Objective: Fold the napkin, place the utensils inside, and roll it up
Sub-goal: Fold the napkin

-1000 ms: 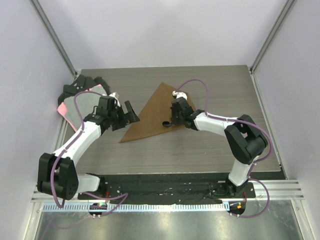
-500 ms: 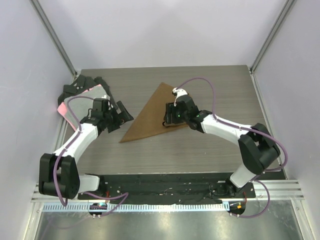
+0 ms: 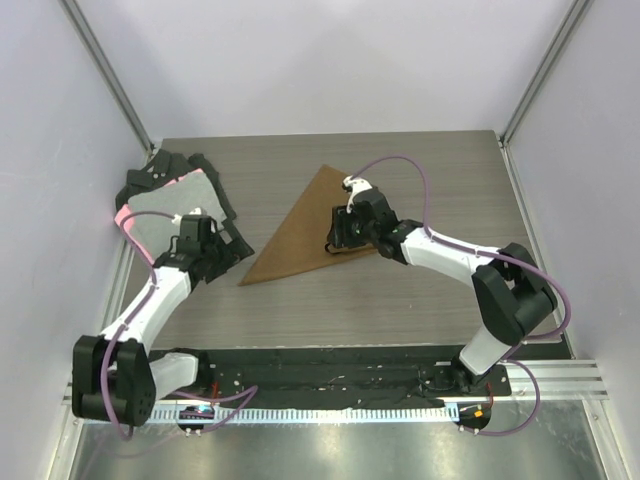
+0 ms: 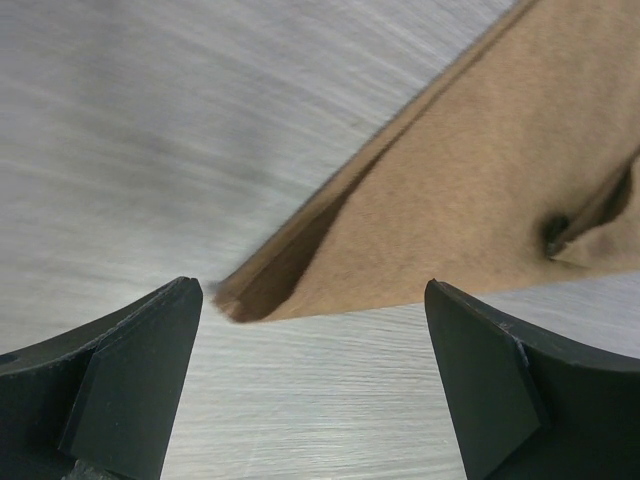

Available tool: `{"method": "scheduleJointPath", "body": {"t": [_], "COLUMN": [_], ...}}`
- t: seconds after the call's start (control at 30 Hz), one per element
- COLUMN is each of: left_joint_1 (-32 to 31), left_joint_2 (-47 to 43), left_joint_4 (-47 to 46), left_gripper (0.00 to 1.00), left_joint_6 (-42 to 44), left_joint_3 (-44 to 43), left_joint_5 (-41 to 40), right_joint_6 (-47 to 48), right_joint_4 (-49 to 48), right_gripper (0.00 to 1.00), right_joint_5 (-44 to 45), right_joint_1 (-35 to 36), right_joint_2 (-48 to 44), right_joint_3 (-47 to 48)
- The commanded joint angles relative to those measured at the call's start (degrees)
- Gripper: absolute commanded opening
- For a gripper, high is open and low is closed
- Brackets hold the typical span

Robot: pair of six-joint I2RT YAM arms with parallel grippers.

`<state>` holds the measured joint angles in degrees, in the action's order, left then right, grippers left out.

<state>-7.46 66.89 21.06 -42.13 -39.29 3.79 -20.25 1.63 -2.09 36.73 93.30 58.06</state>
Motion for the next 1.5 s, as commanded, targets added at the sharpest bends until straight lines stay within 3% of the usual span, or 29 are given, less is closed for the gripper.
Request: {"method": "scheduleJointPath", "body": {"t": [0.0, 0.37, 1.47], "left_joint_1": [0.4, 0.6, 1.3], "left_joint_2": [-4.4, -5.0, 3.2], "left_joint_4": [2.7, -1.4, -8.8], "left_gripper": [0.98, 0.81, 0.44], "left_joint_6": [-2.2, -8.1, -8.6], "left_joint_3": [2.5, 9.9, 12.5], "left_joint_5": [-5.5, -0.9, 1.0], "right_joint_6": [-0.2, -0.9, -1.5], "right_joint_4": [-4.0, -5.9, -6.7], "right_gripper": [0.51, 0.51, 0.51], "right_joint_5": [-2.4, -4.9, -5.7], "right_joint_1": [-1.3, -1.7, -2.0], "right_joint_2": [-0.8, -0.7, -0.6], "right_joint_3": [-0.1, -1.5, -2.7]}}
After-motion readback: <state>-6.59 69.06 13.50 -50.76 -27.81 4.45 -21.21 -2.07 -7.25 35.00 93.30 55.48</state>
